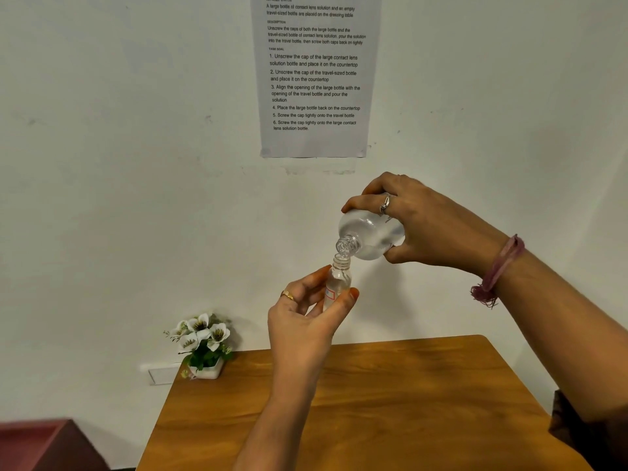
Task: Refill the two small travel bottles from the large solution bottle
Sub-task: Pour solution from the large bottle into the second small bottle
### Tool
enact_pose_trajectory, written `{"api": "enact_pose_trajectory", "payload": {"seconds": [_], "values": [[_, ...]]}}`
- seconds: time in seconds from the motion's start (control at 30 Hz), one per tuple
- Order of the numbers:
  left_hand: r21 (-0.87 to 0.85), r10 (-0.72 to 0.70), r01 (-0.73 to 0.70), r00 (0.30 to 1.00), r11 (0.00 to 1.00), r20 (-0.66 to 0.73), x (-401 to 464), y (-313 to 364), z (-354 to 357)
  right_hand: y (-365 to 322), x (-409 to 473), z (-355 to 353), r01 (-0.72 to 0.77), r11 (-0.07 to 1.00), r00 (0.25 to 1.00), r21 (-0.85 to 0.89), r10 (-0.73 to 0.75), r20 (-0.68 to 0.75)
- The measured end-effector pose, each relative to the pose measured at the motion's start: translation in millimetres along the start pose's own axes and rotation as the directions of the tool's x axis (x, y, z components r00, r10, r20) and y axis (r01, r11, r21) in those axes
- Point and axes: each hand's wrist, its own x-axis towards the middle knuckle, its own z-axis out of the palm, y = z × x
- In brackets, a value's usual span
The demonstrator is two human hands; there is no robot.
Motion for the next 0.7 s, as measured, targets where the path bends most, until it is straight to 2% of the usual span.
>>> {"api": "enact_pose_trajectory", "payload": {"seconds": [0.7], "values": [[-0.015,0.011,-0.011,1.000,1.000,0.011,-0.7,0.9,1.9,1.6,-1.1,-1.2,0.006,1.000,1.000,-0.010,-0.006,-0.004]]}}
